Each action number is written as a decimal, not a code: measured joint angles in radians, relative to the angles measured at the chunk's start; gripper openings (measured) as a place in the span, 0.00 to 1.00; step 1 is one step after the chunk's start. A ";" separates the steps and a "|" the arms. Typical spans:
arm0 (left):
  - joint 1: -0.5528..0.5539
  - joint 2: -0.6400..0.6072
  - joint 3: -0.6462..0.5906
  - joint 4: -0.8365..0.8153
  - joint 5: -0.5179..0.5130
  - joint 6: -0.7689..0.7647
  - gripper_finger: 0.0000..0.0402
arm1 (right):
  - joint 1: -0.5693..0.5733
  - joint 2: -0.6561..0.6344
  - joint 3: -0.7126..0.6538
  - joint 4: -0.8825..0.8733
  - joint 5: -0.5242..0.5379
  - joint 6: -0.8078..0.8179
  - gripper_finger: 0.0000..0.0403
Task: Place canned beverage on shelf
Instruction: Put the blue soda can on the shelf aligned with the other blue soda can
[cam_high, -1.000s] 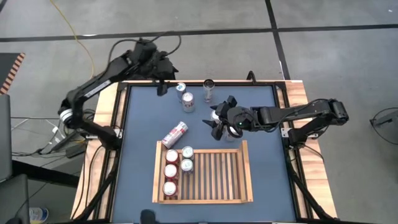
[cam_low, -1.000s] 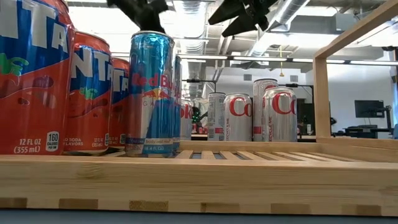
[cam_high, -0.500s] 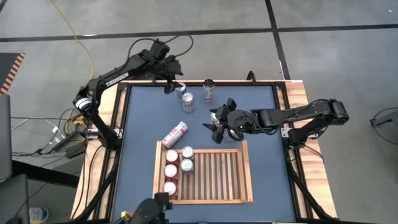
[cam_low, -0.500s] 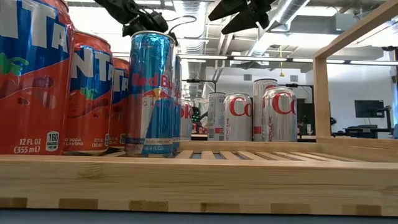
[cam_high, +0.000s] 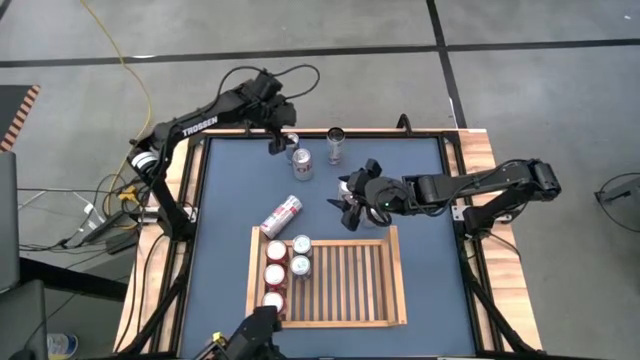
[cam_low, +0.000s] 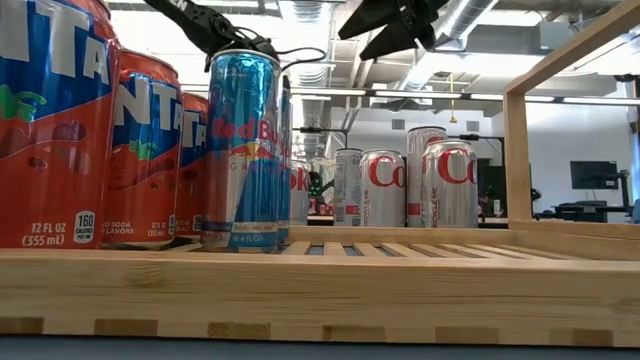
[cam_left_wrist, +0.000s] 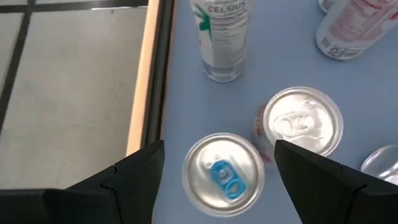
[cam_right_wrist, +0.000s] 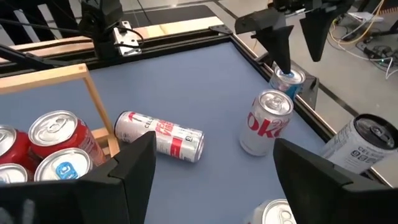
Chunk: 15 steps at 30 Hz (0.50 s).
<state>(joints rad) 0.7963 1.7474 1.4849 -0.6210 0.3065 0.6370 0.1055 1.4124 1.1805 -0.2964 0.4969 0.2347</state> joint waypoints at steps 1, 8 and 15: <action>-0.005 0.004 0.000 0.003 0.001 -0.003 0.73 | 0.000 0.000 0.000 -0.005 0.000 0.001 0.72; -0.026 0.032 0.001 0.018 -0.036 -0.002 0.73 | 0.001 0.000 0.000 -0.018 -0.002 0.005 0.72; -0.028 0.056 0.000 0.016 -0.056 -0.014 0.73 | 0.010 0.000 0.000 -0.024 -0.003 0.004 0.72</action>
<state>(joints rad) 0.7681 1.8036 1.4853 -0.6048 0.2501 0.6233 0.1157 1.4124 1.1805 -0.3205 0.4938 0.2391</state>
